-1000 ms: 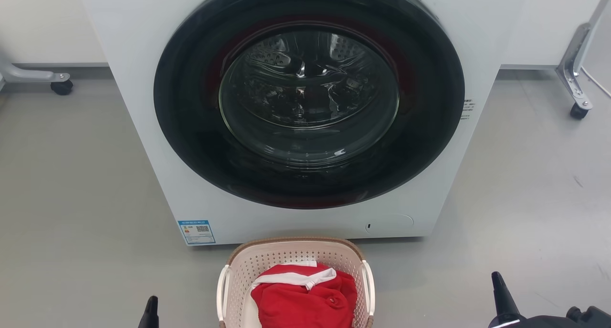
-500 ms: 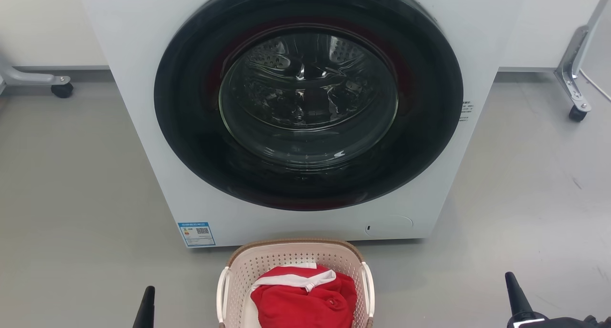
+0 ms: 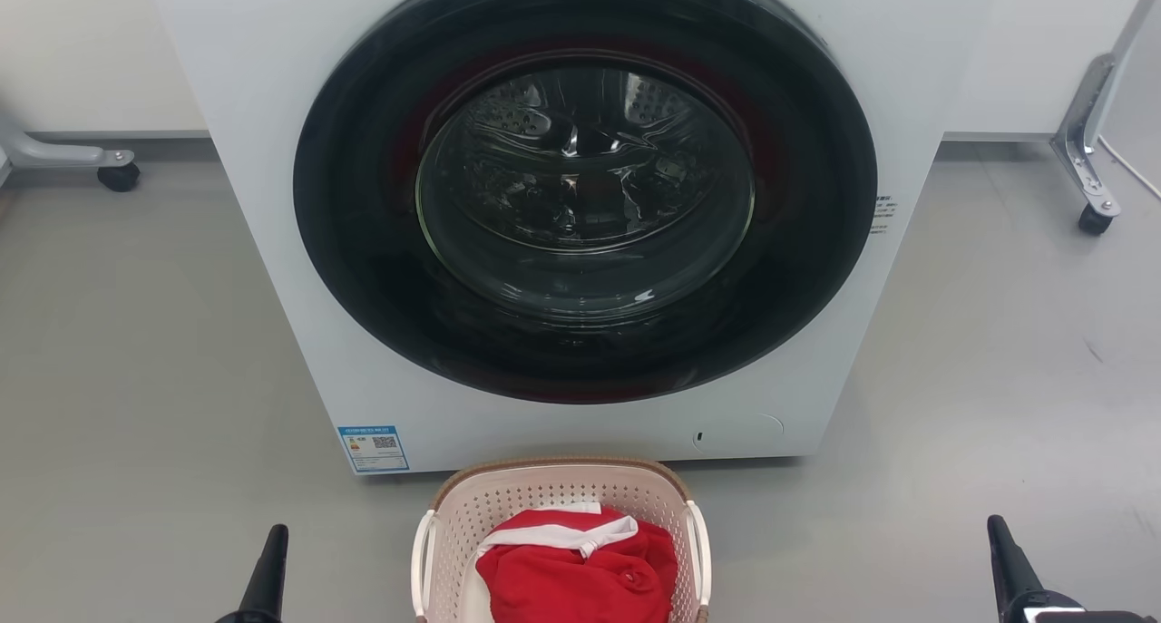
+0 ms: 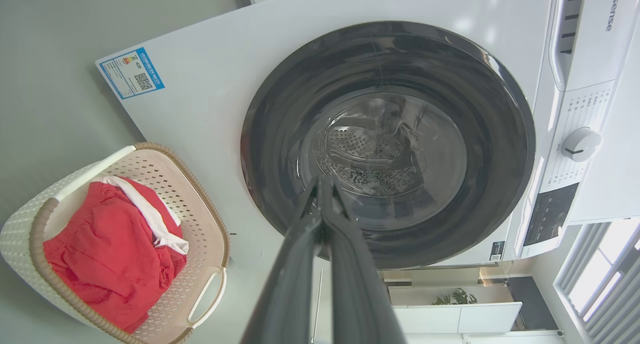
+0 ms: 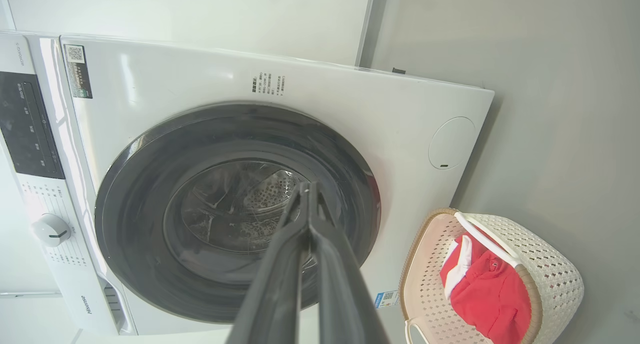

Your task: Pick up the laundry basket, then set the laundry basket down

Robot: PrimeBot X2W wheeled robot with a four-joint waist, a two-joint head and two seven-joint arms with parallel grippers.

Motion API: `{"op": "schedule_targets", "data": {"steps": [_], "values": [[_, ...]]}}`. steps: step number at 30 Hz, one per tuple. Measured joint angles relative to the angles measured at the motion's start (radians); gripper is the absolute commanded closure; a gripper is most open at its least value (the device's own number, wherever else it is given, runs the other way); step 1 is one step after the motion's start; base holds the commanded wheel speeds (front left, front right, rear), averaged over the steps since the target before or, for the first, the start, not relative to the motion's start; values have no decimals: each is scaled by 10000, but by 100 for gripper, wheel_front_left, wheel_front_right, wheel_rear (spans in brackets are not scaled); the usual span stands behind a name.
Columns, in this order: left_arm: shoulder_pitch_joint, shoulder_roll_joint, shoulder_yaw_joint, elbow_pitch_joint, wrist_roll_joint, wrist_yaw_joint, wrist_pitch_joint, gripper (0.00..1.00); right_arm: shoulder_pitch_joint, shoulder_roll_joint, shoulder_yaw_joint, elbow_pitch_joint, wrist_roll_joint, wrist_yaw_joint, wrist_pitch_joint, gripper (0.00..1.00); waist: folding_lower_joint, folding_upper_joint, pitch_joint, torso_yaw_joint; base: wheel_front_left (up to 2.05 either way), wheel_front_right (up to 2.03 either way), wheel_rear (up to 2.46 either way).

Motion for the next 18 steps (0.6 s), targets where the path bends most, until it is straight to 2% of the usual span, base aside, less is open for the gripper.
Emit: {"op": "schedule_targets", "data": {"steps": [11,18], "values": [[-267,-40,297,249,-1356,-186,387,100,-116,36,-545,44,1400,268,380,100,0,0,-52,-9,0,0,0],[-345,-52,314,261,-1549,-265,435,100,-174,44,-585,48,1476,309,426,100,0,0,-53,-10,0,0,0]]}}
